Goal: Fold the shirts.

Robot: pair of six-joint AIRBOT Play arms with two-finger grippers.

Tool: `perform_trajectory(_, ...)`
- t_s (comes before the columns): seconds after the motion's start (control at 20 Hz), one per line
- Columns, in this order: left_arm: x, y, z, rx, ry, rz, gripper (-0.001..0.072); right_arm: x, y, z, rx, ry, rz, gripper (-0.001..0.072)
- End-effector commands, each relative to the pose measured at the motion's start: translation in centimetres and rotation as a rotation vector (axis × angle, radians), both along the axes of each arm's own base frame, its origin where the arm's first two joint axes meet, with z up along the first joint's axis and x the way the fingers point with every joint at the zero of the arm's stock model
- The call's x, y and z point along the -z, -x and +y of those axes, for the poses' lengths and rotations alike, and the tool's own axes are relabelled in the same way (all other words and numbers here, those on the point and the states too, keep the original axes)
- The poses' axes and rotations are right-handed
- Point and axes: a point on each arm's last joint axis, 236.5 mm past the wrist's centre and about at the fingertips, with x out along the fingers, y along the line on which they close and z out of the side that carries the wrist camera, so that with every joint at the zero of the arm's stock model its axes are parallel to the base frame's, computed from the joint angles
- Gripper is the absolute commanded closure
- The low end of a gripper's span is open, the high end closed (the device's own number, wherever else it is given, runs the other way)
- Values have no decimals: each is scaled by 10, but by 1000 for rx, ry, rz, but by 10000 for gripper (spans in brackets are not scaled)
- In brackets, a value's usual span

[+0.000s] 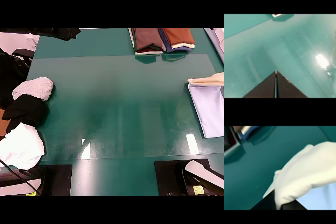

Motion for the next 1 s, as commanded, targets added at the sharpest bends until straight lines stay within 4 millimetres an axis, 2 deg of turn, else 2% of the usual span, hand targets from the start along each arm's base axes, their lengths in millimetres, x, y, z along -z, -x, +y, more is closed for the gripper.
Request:
perform_trajectory(0.0, 0, 0, 0, 5, -9, -5, 685, 37, 36, -4, 12, 17, 201, 698)
perform_trajectory(0.15, 0, 0, 0, 12, -18, -11, 685, 74, 67, -10, 32, 18, 367, 698)
perform_trajectory(0.4, 1, 1, 0, 15, -24, -11, 685, 115, 109, -16, 70, 15, 568, 687)
perform_trajectory(0.45, 2, 1, 0, 16, -25, -9, 684, 117, 116, -20, 77, 29, 600, 523)
perform_trajectory(0.5, 2, 1, 0, 17, -26, -7, 684, 117, 121, -24, 85, 47, 618, 276)
perform_trajectory(0.55, 2, 1, 0, 17, -26, -7, 685, 117, 123, -27, 94, 57, 624, 105)
perform_trajectory(0.6, 2, 1, 0, 17, -27, -7, 685, 113, 123, -29, 103, 62, 621, 86)
perform_trajectory(0.7, 3, 2, 0, 18, -29, -5, 684, 97, 112, -30, 102, 80, 575, 88)
perform_trajectory(0.8, 3, 2, 0, 18, -28, -5, 684, 70, 82, -15, 53, 86, 468, 89)
perform_trajectory(0.9, 3, 2, 0, 18, -28, -4, 684, 38, 38, 23, -61, 79, 331, 89)
perform_trajectory(0.95, 3, 2, 0, 18, -28, -4, 684, 22, 15, 53, -140, 61, 262, 89)
